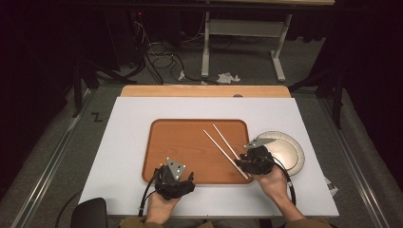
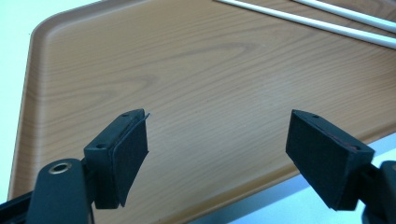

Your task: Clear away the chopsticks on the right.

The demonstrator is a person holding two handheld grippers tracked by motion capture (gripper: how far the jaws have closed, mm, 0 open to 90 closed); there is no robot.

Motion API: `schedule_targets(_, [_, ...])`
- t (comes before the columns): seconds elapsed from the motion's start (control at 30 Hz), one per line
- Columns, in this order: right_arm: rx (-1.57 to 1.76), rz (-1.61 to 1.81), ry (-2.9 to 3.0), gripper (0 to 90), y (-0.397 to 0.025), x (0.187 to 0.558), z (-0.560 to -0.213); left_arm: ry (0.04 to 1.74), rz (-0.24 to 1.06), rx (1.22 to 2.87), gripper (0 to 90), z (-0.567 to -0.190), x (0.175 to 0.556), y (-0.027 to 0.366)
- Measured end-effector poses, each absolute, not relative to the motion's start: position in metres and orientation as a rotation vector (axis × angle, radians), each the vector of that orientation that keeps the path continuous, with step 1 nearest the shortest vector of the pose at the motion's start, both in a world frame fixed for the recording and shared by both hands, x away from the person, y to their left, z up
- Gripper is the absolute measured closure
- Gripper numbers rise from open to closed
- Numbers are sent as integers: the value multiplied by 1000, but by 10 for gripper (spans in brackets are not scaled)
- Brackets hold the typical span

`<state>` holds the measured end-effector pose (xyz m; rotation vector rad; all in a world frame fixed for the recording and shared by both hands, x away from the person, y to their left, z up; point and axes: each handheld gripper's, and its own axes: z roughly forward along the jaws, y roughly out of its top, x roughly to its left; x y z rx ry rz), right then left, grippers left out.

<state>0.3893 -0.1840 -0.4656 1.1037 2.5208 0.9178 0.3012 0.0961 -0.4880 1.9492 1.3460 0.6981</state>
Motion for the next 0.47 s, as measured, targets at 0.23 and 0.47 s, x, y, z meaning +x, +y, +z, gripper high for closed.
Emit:
schedule_targets(0.23, [1106,989,2472,628,-206,380,-457,1343,702,1929,211,-485,302,98])
schedule_targets(0.47, [1104,985,2456,619,-214,378,-457,1346,710,1916,211,-483,303,100])
